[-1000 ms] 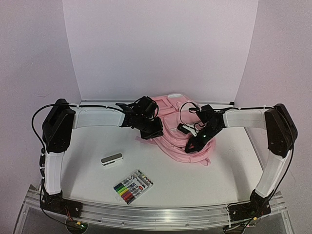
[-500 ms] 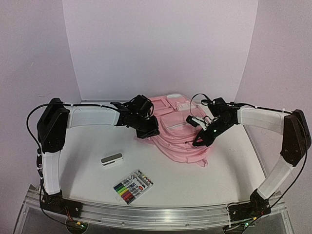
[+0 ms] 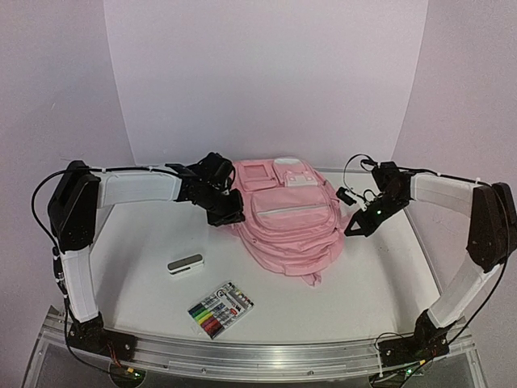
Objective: Pack the student bag
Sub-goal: Zip the student bag at the center of the board.
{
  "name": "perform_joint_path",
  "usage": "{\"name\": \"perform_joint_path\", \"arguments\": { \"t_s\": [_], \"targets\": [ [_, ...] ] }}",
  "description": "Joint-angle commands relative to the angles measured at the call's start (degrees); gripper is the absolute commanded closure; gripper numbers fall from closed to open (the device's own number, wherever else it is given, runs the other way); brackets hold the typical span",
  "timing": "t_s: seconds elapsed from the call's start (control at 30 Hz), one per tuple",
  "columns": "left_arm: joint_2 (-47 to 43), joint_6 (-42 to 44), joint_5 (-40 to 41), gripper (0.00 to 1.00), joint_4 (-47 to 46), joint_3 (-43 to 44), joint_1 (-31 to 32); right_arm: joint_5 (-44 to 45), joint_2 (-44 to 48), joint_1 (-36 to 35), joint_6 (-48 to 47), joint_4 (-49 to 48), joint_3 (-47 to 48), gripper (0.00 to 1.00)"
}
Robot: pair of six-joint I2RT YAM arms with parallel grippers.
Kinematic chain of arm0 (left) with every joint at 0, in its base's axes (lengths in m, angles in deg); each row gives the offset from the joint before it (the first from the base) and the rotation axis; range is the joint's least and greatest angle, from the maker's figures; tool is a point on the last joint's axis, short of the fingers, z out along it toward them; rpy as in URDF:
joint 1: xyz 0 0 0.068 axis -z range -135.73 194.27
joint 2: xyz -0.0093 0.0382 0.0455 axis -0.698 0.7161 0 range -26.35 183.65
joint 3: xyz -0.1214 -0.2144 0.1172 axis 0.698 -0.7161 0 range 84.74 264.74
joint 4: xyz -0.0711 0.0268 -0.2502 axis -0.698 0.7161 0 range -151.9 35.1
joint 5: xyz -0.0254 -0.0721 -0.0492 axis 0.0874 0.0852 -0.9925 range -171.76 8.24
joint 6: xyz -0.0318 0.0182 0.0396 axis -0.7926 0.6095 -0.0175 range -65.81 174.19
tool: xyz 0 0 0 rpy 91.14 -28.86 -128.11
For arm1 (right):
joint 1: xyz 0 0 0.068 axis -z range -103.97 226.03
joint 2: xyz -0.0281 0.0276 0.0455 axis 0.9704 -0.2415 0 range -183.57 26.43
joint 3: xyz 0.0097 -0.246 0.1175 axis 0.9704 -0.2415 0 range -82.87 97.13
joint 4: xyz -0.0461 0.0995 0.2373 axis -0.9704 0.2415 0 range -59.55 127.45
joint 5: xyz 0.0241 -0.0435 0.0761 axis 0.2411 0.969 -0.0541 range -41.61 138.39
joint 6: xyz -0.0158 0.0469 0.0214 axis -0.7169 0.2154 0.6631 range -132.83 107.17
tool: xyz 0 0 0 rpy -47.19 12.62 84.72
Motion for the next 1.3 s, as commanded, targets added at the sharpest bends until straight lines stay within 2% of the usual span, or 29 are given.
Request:
{"name": "perform_joint_path", "arguments": {
  "t_s": [0.0, 0.03, 0.07, 0.13, 0.23, 0.3, 0.43, 0.53, 0.7, 0.9, 1.07, 1.17, 1.27],
  "targets": [
    [-4.46, 8.31, 4.61, 1.00, 7.38, 2.82, -3.12, -4.54, 0.76, -0.52, 0.48, 3.70, 2.74, 1.00],
    [-3.80, 11.01, 3.55, 1.00, 8.28, 4.63, -3.07, -6.22, 0.81, -1.60, 1.46, 3.95, 2.67, 1.00],
    [-3.43, 12.75, 2.22, 0.95, 9.32, 5.96, -2.85, -7.51, 1.08, -2.71, 2.62, 3.94, 2.40, 1.00],
    [-3.66, 18.14, 1.32, 0.78, 10.21, 8.09, -0.71, -9.32, 1.54, -5.63, 4.77, 3.37, 1.85, 1.00],
    [-6.48, 28.81, 4.94, 0.58, 7.89, 7.63, 7.00, -10.76, 1.86, -8.63, 8.17, 1.35, 1.46, 1.00],
    [-6.83, 32.45, 5.58, 0.52, 6.51, 7.47, 11.32, -11.42, 1.82, -9.47, 9.87, 0.69, 1.78, 1.00],
    [-3.83, 36.76, 7.06, 0.50, 5.55, 8.85, 16.81, -12.08, 1.88, -10.33, 11.80, 0.11, 2.73, 1.00],
    [0.81, 41.50, 8.90, 0.50, 6.12, 13.16, 19.10, -12.31, 1.81, -10.39, 12.53, -0.02, 2.75, 1.00],
    [8.40, 47.95, 18.05, 0.51, 7.81, 21.70, 20.41, -12.52, 1.55, -10.35, 13.08, -0.03, 2.66, 1.00],
    [11.90, 55.12, 20.87, 0.51, 4.09, 23.64, 21.06, -12.82, 0.84, -10.38, 13.88, -0.05, 2.90, 1.00],
    [12.08, 60.62, 19.68, 0.52, -0.03, 19.82, 22.50, -12.88, 0.41, -10.22, 14.34, -0.06, 3.02, 1.00],
    [14.49, 63.85, 24.49, 0.54, 0.86, 21.36, 23.28, -13.18, 0.28, -10.08, 14.66, 0.03, 3.13, 1.00],
    [15.98, 66.01, 26.03, 0.58, 1.26, 22.28, 23.44, -13.39, 0.35, -10.08, 14.91, 0.03, 3.33, 1.00]
  ]
}}
